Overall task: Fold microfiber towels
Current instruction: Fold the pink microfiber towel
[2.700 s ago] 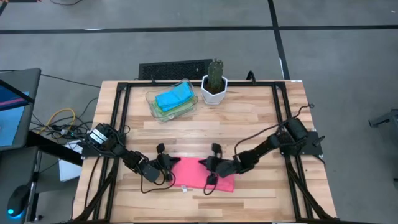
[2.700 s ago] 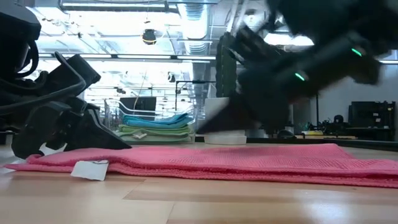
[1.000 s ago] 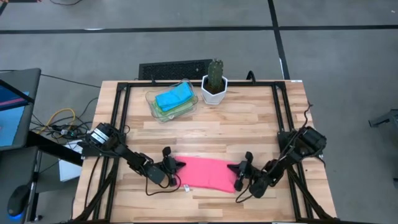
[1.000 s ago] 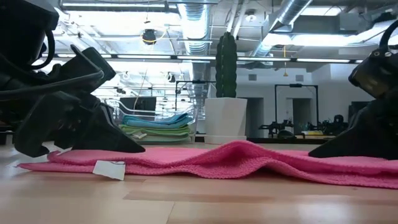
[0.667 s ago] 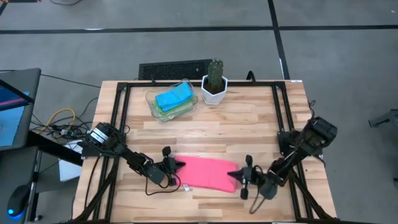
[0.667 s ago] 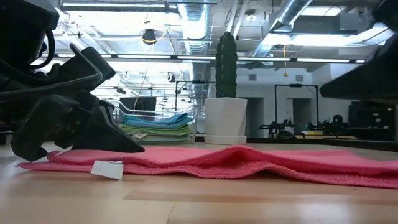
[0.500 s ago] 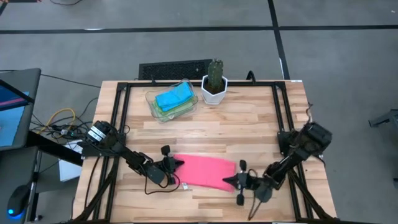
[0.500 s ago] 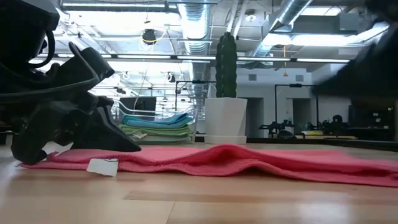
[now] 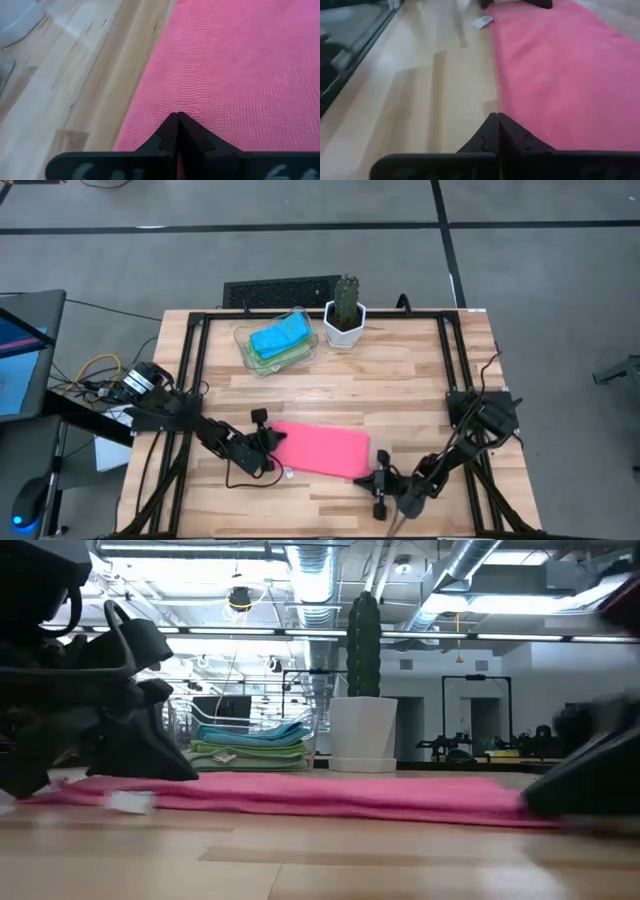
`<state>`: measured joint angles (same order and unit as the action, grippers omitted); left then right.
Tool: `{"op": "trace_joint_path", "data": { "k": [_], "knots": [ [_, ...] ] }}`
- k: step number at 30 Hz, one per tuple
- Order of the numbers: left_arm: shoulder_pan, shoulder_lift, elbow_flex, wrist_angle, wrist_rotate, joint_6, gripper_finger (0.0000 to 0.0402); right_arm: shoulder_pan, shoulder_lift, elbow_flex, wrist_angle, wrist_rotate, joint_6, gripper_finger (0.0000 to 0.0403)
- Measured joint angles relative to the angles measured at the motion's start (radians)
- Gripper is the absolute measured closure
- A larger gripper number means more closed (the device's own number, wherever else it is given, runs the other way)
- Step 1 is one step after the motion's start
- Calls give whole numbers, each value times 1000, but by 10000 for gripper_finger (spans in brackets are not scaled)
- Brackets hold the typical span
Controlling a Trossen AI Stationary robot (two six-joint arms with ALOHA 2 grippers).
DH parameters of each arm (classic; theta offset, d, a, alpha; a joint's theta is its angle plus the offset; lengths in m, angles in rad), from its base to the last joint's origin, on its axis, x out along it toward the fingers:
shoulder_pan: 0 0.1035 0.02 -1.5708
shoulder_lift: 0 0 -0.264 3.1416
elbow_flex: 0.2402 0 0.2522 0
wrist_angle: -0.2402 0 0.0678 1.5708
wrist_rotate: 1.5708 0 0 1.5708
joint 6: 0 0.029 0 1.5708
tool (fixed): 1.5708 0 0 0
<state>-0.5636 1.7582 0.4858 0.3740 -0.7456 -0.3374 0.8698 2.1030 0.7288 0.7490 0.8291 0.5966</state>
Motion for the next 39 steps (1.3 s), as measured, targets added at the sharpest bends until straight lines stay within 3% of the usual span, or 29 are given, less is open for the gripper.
{"op": "trace_joint_path", "data": {
  "k": [8,11,15,19,24,29,39],
  "knots": [
    [0,-185,-1,-79,4,46,401,-6,-263,0,-96,31,-215,377],
    [0,-243,-1,-100,42,46,401,-19,-393,1,-320,72,-196,365],
    [0,-269,0,-67,64,45,401,-78,-519,0,-782,106,19,339],
    [3,-239,1,-36,126,53,401,-181,-556,0,-1042,-90,186,312],
    [7,-143,0,12,113,54,401,-324,-544,1,-1000,-359,66,249],
    [16,-57,0,74,121,51,401,-418,-526,1,-973,-389,-23,194],
    [16,-11,1,97,130,47,401,-461,-422,1,-907,-498,-74,208]
  ]
}}
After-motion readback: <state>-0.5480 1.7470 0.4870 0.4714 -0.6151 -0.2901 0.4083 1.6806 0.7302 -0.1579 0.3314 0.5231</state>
